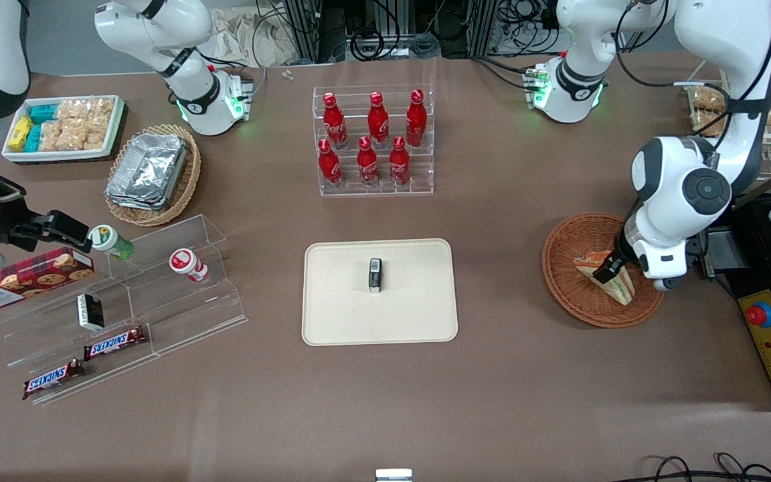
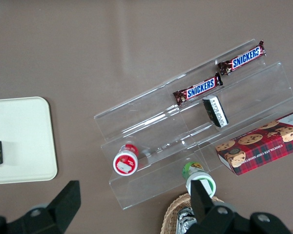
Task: Place sandwich from basket to tray
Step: 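Lower the left gripper and close it on the sandwich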
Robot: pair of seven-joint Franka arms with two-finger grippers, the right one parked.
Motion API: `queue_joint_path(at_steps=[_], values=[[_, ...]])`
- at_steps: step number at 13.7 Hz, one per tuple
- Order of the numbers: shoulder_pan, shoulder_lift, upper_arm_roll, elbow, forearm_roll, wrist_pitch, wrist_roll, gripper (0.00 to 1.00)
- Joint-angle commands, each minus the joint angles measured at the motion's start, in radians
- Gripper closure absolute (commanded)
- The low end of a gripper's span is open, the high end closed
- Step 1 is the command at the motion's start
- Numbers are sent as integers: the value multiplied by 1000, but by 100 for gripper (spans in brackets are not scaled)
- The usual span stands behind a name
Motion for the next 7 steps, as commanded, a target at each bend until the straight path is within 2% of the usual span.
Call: queue_joint_path(at_steps=[1,4,5,7], values=[[10,18,-4,-25,2,74,-24,0],[10,50,2,-26,2,114,-24,1],[10,61,2,-26,2,135,-24,7],[12,74,2,-26,2,148,-24,47]])
